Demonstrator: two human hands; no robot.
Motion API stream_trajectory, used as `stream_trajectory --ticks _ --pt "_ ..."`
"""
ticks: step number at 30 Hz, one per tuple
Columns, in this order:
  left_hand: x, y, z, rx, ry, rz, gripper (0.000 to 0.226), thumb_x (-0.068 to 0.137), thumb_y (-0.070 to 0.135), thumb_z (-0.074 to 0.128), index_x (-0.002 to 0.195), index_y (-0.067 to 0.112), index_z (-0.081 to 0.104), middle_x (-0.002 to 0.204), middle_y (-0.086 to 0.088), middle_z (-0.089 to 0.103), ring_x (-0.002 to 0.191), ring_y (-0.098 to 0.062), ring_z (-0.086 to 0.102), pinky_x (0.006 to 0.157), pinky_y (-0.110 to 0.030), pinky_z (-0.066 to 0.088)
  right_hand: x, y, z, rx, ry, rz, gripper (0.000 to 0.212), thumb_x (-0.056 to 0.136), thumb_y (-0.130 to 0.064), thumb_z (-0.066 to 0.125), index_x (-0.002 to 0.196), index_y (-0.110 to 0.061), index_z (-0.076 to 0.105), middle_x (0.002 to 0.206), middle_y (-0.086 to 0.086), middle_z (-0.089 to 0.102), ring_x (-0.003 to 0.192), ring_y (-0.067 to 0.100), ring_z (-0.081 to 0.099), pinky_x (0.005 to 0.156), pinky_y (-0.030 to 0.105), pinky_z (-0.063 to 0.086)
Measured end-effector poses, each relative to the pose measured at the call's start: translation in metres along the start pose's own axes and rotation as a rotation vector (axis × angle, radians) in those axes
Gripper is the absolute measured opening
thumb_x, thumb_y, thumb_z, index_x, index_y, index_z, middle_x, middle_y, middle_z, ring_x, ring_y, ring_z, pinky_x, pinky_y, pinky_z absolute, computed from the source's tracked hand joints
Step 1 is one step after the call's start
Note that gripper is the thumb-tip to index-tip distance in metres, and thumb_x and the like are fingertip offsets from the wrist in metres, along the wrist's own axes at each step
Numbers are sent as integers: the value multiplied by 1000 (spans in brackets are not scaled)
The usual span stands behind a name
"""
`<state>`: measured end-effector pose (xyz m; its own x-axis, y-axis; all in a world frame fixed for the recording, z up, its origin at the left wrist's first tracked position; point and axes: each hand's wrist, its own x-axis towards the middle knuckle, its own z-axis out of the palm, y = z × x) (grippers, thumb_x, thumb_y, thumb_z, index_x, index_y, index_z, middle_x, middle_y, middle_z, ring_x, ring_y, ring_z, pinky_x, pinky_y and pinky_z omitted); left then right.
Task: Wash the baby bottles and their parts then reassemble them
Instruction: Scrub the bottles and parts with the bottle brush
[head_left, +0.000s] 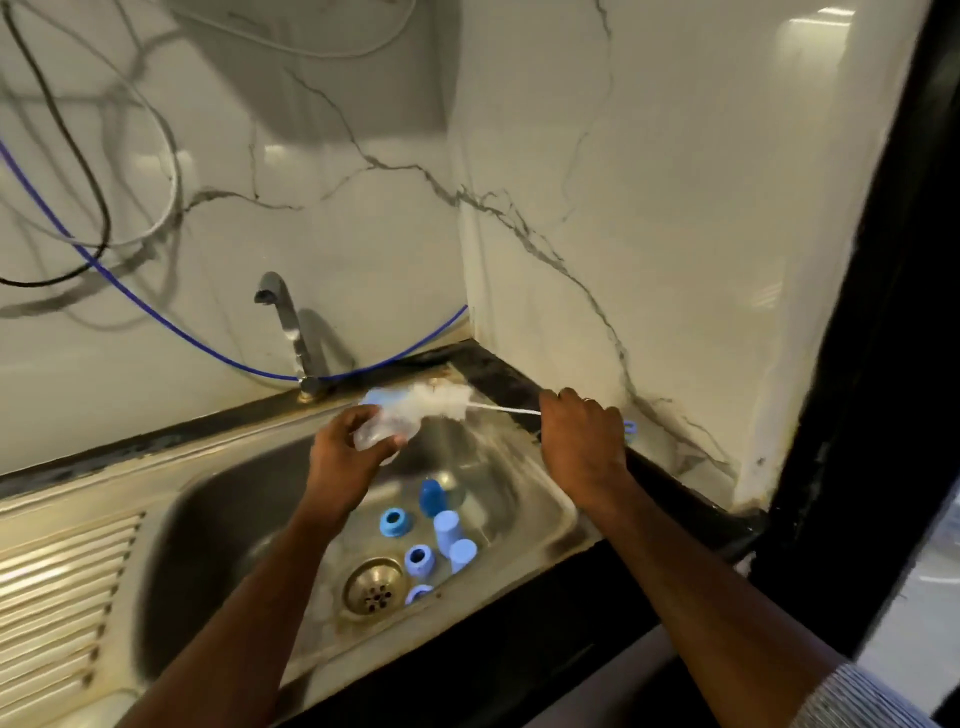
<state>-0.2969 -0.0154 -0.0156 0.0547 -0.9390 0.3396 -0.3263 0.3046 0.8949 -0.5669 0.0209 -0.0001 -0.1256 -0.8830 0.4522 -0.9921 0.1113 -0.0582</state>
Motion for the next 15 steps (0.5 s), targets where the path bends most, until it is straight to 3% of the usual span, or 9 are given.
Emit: stream_trajectory --ticks 6,9,12,15 --pt "-11 -31 -89 -91 280 -104 45 77 14 86 118 21 69 109 -6 73 104 -31 70 83 -47 61 23 -57 29 141 -97 -125 24 96 -30 47 115 -25 61 116 6 66 112 32 61 93 44 43" --pt "-13 -39 -120 -16 338 -107 50 75 19 88 121 25 69 110 2 73 102 -16 70 84 -39 59 35 -91 45 323 -118 -98 32 100 -47 43 109 -26 65 110 4 71 106 30 64 91 42 46" --pt "-15 -46 -142 43 373 -89 51 75 29 88 121 34 66 107 18 69 95 5 66 78 -22 52 49 -121 61 395 -91 -125 36 102 -50 40 102 -25 66 106 2 72 101 27 64 93 41 46" --pt "-10 -56 -154 68 451 -76 52 77 20 87 124 26 66 107 16 67 91 6 65 75 -14 46 63 -137 73 435 -91 -124 34 101 -49 43 98 -25 67 104 3 70 102 29 63 95 44 42"
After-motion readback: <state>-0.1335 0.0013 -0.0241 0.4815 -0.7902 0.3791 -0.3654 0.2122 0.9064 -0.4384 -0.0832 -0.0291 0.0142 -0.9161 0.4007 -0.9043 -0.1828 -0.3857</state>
